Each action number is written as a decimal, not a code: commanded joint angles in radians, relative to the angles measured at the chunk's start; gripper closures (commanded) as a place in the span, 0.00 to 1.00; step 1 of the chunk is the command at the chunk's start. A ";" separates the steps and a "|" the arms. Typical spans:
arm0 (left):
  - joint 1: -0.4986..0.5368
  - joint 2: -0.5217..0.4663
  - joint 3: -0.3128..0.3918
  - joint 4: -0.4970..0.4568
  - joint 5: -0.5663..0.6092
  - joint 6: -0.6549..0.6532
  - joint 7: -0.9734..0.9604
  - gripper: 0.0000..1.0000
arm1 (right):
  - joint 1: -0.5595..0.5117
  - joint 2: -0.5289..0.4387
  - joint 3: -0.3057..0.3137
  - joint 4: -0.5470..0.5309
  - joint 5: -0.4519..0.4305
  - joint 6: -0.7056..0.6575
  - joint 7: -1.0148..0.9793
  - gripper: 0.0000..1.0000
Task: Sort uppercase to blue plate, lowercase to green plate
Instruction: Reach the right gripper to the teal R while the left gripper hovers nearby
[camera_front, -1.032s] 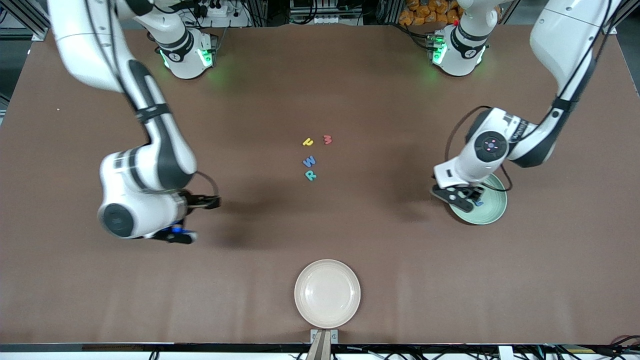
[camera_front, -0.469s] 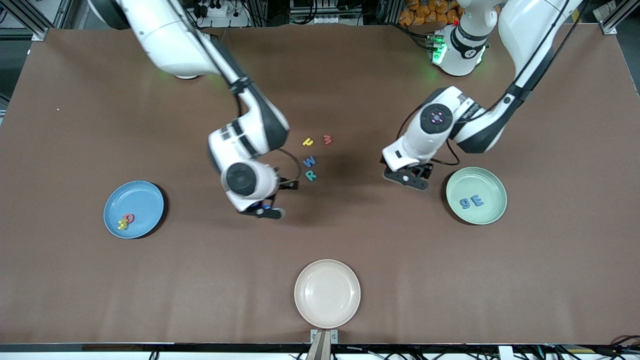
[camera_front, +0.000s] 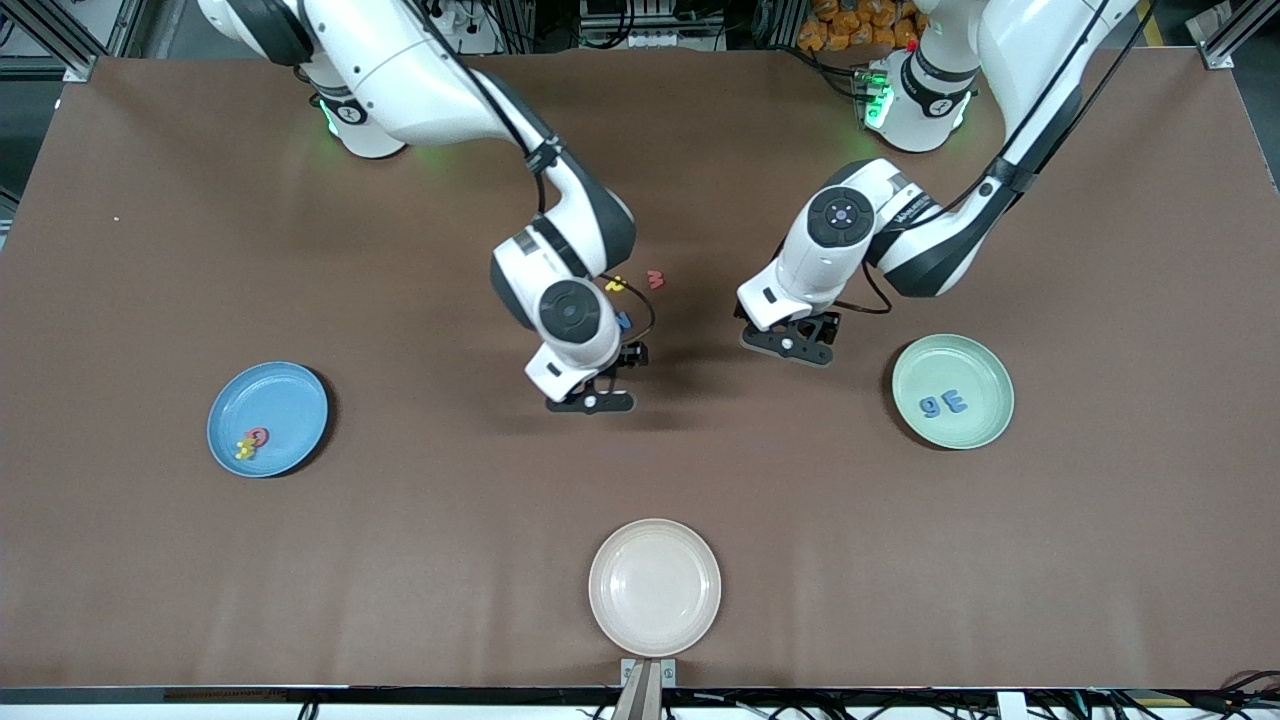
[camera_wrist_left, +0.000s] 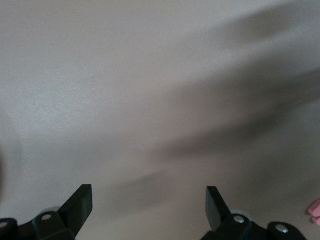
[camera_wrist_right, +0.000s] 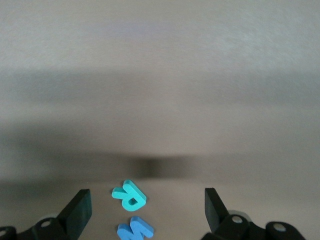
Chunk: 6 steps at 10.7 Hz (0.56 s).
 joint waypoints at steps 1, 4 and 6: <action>-0.002 -0.015 0.000 0.002 -0.025 -0.017 -0.006 0.00 | 0.044 0.003 -0.009 -0.058 -0.028 0.100 -0.082 0.00; -0.002 -0.009 0.002 -0.003 -0.028 -0.017 -0.009 0.00 | 0.078 -0.028 -0.009 -0.192 -0.030 0.232 -0.156 0.00; -0.002 -0.007 0.005 -0.001 -0.028 -0.017 -0.015 0.00 | 0.084 -0.052 -0.007 -0.239 -0.030 0.254 -0.194 0.00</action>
